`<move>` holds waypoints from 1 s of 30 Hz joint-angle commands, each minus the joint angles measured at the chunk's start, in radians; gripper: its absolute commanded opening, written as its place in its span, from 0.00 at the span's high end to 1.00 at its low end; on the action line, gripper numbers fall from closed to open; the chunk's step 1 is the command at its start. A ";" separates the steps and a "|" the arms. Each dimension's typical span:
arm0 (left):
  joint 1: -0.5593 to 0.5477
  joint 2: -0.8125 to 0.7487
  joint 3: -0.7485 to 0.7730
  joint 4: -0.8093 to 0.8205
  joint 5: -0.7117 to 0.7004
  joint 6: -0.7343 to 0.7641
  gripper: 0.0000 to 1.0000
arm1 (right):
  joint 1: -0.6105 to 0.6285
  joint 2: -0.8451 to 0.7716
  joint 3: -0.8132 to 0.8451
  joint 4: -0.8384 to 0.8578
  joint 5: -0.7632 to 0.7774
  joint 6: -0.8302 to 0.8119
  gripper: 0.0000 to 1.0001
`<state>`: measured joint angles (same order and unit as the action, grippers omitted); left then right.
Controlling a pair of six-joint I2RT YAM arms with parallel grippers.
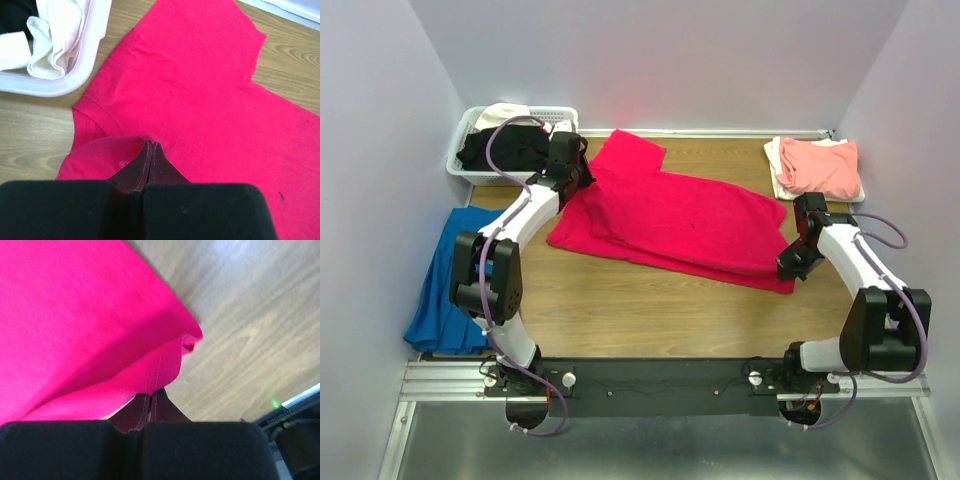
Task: Fold and stack the t-shirts
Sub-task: Flatten out the tshirt
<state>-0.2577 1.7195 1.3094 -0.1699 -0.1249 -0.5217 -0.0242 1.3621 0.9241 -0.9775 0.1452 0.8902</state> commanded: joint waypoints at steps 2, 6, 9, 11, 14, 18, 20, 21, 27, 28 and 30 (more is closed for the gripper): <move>-0.006 0.035 0.068 0.012 -0.048 0.017 1.00 | -0.037 0.078 0.051 0.080 0.048 0.000 0.99; -0.006 0.055 0.114 0.009 -0.056 0.019 1.00 | -0.055 0.111 0.061 0.105 0.050 -0.013 0.99; -0.006 0.077 0.143 0.006 -0.064 0.017 1.00 | -0.077 0.135 0.064 0.125 0.051 -0.023 0.99; -0.006 0.087 0.155 0.006 -0.067 0.017 1.00 | -0.086 0.147 0.068 0.143 0.045 -0.033 0.99; -0.006 0.100 0.182 0.004 -0.082 0.012 1.00 | -0.094 0.178 0.078 0.163 0.036 -0.045 0.99; -0.008 0.114 0.215 -0.003 -0.084 0.014 1.00 | -0.097 0.213 0.094 0.189 0.030 -0.062 0.99; -0.008 0.121 0.220 -0.003 -0.085 0.011 1.00 | -0.100 0.236 0.119 0.201 0.021 -0.069 0.99; -0.008 0.126 0.225 -0.005 -0.084 0.011 1.00 | -0.100 0.245 0.128 0.204 0.022 -0.071 0.99; -0.008 0.184 0.260 -0.006 -0.041 0.028 1.00 | -0.111 0.328 0.185 0.221 0.013 -0.080 0.99; -0.008 0.213 0.270 -0.008 -0.029 0.041 0.95 | -0.111 0.334 0.188 0.223 0.011 -0.080 0.99; -0.008 0.251 0.318 -0.034 -0.004 0.060 0.75 | -0.112 0.351 0.196 0.226 0.005 -0.083 0.99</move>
<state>-0.2577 1.8877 1.5459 -0.1753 -0.1699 -0.5110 -0.1249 1.6722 1.0863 -0.7761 0.1520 0.8200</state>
